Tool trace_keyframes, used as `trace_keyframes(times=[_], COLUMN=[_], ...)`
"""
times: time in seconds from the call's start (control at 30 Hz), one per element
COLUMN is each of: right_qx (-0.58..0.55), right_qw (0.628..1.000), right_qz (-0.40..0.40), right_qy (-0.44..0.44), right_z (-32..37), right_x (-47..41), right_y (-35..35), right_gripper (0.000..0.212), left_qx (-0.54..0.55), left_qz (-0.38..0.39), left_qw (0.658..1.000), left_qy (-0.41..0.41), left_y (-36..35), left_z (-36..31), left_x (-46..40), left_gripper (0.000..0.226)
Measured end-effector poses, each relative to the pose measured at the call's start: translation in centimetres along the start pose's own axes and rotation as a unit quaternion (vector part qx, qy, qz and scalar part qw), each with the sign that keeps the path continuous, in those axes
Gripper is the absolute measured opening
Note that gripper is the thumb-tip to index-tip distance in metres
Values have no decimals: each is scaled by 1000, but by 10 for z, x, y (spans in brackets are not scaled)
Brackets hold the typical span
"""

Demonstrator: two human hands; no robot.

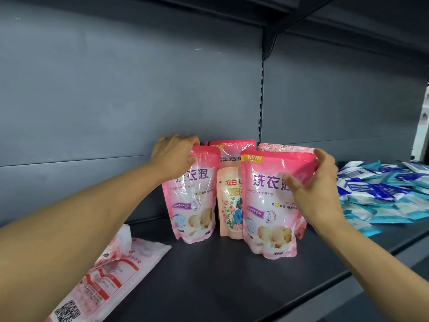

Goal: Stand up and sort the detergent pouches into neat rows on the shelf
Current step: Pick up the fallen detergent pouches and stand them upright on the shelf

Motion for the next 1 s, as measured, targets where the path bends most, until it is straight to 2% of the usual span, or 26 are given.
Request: trace_keyframes(times=[0.07, 0.17, 0.27, 0.33, 0.4, 0.43, 0.5, 0.57, 0.63, 0.7, 0.83, 0.93, 1.0], right_qx=[45, 65, 61, 81, 130, 162, 223, 273, 298, 314, 327, 338, 342], right_qw=[996, 977, 959, 940, 917, 902, 867, 841, 828, 817, 827, 833, 833], right_qz=[-19, -14, 68, 142, 209, 240, 288, 307, 305, 299, 295, 277, 259], right_qy=[76, 202, 267, 299, 314, 322, 341, 353, 365, 380, 349, 340, 350], right_z=[8, 32, 64, 82, 91, 92, 94, 93, 95, 94, 88, 87, 87], right_x=[1, 2, -2, -6, -13, -16, -19, -22, -23, -28, -43, -43, -41], right_y=[3, -4, -34, -66, -101, -117, -140, -152, -156, -158, -156, -153, -154], right_gripper=[82, 75, 55, 46, 40, 35, 22, 10, 32, 41, 43, 41, 31], left_qx=[0, 65, 216, 322, 382, 377, 313, 258, 253, 245, 192, 185, 190], left_qz=[-23, -85, -72, -24, 40, 74, 128, 145, 156, 167, 175, 182, 186], left_qw=[999, 986, 935, 875, 820, 818, 853, 874, 867, 870, 906, 912, 909], left_qy=[26, 131, 271, 361, 424, 428, 399, 385, 399, 393, 334, 317, 320], left_y=[2, 8, 10, 3, -8, -14, -26, -35, -42, -44, -45, -49, -54], left_z=[2, 7, 12, 19, 24, 26, 26, 25, 28, 32, 40, 42, 38], left_x=[7, 27, 49, 61, 75, 82, 95, 105, 110, 109, 99, 95, 97], left_gripper=[53, 84, 101, 92, 65, 50, 24, 9, 4, 3, 11, 16, 13])
Point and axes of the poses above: each hand's wrist, its own x-axis away from the middle knuckle, its own y-axis out of the back of the hand, z = x × y, the point moved 2 cm from there along -x, towards the middle knuckle, and after that the axes turned 14 degrees about -z, right-handed, at the moved point
